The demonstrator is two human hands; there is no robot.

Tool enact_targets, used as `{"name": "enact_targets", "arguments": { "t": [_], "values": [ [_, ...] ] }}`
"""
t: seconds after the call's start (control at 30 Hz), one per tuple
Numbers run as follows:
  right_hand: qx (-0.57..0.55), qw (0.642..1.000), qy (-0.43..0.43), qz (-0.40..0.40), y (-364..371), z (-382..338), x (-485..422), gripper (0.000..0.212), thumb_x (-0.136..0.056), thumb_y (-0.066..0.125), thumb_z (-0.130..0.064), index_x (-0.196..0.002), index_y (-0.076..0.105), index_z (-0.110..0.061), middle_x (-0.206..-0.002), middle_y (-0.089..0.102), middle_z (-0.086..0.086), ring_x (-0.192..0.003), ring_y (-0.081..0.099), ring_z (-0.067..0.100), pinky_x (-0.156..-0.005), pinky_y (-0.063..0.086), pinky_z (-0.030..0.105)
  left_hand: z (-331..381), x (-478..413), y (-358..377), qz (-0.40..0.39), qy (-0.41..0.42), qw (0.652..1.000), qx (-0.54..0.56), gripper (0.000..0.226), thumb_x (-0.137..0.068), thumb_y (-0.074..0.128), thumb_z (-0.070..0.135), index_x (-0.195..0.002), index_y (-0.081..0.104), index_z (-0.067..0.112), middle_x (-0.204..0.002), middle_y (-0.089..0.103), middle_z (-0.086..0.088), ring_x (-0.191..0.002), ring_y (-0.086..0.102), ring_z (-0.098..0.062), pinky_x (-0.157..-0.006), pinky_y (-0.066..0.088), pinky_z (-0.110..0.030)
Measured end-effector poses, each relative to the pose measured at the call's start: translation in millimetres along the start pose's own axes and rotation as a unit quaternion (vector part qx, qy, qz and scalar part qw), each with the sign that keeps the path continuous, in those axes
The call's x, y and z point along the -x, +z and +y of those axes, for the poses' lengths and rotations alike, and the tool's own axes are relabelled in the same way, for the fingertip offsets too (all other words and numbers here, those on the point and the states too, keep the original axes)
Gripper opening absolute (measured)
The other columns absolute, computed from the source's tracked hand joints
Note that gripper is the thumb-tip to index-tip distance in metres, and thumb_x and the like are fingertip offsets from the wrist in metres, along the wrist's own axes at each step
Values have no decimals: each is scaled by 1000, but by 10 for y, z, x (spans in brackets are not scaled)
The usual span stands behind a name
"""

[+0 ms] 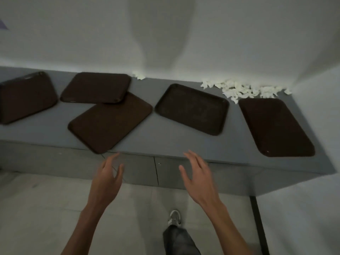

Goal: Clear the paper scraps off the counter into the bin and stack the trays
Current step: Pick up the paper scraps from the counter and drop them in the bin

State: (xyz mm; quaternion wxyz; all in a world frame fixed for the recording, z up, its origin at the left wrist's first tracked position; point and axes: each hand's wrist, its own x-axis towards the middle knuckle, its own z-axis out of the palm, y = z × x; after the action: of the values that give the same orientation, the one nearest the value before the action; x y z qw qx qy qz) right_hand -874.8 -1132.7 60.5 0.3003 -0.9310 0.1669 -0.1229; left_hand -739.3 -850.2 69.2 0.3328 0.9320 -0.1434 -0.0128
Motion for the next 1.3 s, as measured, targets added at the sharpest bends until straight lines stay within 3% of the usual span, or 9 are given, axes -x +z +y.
{"name": "enact_targets", "arguments": {
  "t": [0.17, 0.37, 0.6, 0.73, 0.83, 0.93, 1.1, 1.23, 1.3],
  "values": [
    [12, 999, -29, -36, 381, -157, -1036, 48, -107, 49, -45, -150, 51, -23, -153, 52, -3, -138, 52, 17, -116, 44, 33, -228, -709, 8, 28, -15, 999, -11, 35, -99, 63, 23, -134, 59, 18, -129, 67, -5, -118, 64, -26, -100, 52, -41],
    [56, 997, -24, -52, 789, -311, -2161, 47, -105, 54, -40, -148, 52, -21, -150, 55, 2, -133, 56, 24, -110, 49, 37, -345, -1707, 85, -18, -18, 999, -20, 36, -99, 63, 21, -135, 60, 20, -127, 67, -6, -113, 65, -30, -94, 54, -42],
    [109, 993, 44, -24, 1446, -210, -3134, 46, -103, 57, -34, -146, 56, -19, -150, 57, 8, -135, 57, 29, -112, 46, 44, -475, -3495, 266, -118, 62, 989, -65, 36, -101, 56, 28, -137, 54, 23, -130, 63, -6, -118, 60, -31, -96, 52, -47],
    [169, 971, 165, -21, 1849, -85, -3350, 55, -104, 48, -46, -155, 48, -25, -160, 49, 6, -150, 42, 33, -122, 30, 58, -494, -4672, 537, -171, 116, 971, -118, 36, -99, 54, 26, -134, 53, 18, -127, 60, -13, -116, 58, -38, -97, 52, -53],
    [187, 954, 231, -36, 2102, 26, -3339, 60, -106, 36, -54, -160, 40, -30, -168, 37, 6, -157, 30, 34, -126, 16, 63, -480, -5456, 761, -214, 152, 950, -172, 46, -98, 54, 24, -142, 47, 16, -137, 53, -18, -119, 54, -42, -97, 51, -55],
    [209, 948, 239, -25, 2252, 70, -3307, 62, -104, 30, -54, -161, 40, -30, -171, 33, 5, -159, 27, 32, -128, 11, 60, -394, -6114, 1013, -234, 152, 936, -214, 55, -97, 54, 20, -150, 38, 20, -151, 39, -19, -130, 45, -45, -105, 45, -58],
    [232, 945, 230, -5, 2259, 100, -3276, 58, -106, 36, -51, -162, 36, -35, -171, 32, 0, -160, 25, 26, -129, 13, 56, -400, -6796, 1472, -231, 147, 943, -191, 64, -92, 58, 9, -150, 38, 27, -157, 29, -18, -140, 36, -47, -112, 40, -60],
    [228, 947, 224, -6, 2254, 130, -3260, 58, -107, 35, -53, -164, 31, -38, -174, 25, -3, -162, 19, 24, -131, 9, 53, -500, -6975, 1722, -250, 186, 930, -196, 59, -96, 57, 6, -153, 43, 15, -145, 40, -25, -131, 45, -47, -113, 39, -46],
    [225, 947, 229, -9, 2262, 140, -3269, 58, -107, 33, -54, -163, 30, -39, -174, 23, -4, -162, 17, 24, -131, 7, 53, -553, -7009, 1791, -215, 202, 935, -200, 49, -94, 56, -1, -142, 56, 7, -136, 45, -24, -121, 53, -47, -108, 43, -46]
  ]
}}
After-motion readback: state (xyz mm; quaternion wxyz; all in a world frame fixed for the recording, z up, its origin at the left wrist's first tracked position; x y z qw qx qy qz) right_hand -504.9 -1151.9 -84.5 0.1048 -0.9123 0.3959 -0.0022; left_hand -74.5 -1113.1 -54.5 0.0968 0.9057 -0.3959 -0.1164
